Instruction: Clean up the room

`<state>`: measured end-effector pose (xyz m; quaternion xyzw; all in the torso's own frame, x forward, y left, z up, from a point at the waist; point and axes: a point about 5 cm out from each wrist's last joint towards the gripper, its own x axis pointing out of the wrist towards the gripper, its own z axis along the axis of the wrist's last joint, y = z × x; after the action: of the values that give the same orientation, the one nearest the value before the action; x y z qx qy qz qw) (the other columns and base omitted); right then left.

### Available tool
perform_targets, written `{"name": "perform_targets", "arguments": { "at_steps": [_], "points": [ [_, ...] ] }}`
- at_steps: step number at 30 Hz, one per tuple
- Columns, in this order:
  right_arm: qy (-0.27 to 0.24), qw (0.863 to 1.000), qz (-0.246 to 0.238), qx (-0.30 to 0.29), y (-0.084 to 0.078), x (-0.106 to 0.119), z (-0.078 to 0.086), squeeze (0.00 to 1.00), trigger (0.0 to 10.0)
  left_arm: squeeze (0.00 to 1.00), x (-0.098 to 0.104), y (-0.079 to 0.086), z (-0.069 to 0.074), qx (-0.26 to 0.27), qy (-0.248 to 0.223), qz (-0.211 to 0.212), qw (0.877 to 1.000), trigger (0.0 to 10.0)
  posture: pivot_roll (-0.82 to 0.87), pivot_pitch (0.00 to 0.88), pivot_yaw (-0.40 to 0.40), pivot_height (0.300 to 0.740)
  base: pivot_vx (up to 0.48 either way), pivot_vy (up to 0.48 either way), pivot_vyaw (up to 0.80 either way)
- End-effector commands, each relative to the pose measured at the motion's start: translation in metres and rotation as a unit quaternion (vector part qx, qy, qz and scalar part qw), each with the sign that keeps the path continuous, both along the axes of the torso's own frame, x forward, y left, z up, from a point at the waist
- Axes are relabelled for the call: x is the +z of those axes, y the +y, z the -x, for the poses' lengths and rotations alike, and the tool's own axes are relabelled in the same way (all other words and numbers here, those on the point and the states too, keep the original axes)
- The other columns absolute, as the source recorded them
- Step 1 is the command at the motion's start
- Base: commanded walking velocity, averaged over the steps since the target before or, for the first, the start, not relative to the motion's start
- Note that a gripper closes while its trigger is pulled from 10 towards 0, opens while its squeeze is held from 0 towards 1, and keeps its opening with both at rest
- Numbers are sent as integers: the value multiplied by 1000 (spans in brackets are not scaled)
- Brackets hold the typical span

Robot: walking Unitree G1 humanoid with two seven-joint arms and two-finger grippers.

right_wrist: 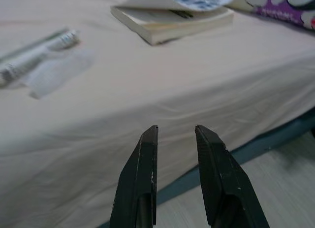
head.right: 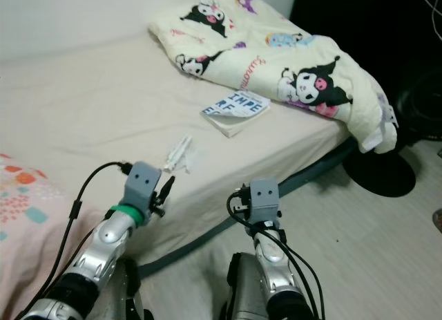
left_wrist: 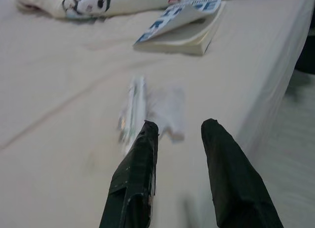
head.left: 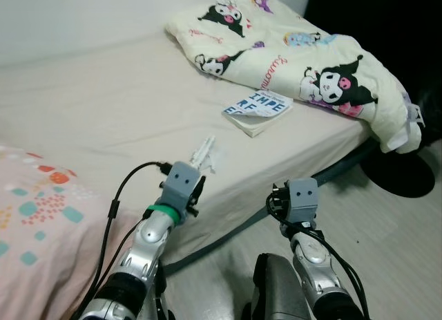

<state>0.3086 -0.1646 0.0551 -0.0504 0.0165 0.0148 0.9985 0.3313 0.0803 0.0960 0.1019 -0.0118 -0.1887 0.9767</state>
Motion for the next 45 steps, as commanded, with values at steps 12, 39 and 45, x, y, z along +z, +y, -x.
{"name": "perform_targets", "arguments": {
  "at_steps": [12, 39, 45],
  "points": [
    [-18, 999, -12, 31, 18, 12, -5, 0, 10000, 0, 12, -26, -21, 33, 30, -2, 999, 10000, -76, 217, 58, 520, 0, 0, 0],
    [-8, 997, -31, 74, 47, 11, 25, 0, 10000, 1000, 67, 34, -75, 150, 109, 87, 979, 10000, -80, 361, 55, 520, 0, 0, 0],
    [-3, 997, -33, 75, 49, 10, 27, 0, 10000, 0, 80, 21, -79, 118, 134, 161, 971, 10000, -75, 372, 55, 520, 0, 0, 0]
  ]
}}
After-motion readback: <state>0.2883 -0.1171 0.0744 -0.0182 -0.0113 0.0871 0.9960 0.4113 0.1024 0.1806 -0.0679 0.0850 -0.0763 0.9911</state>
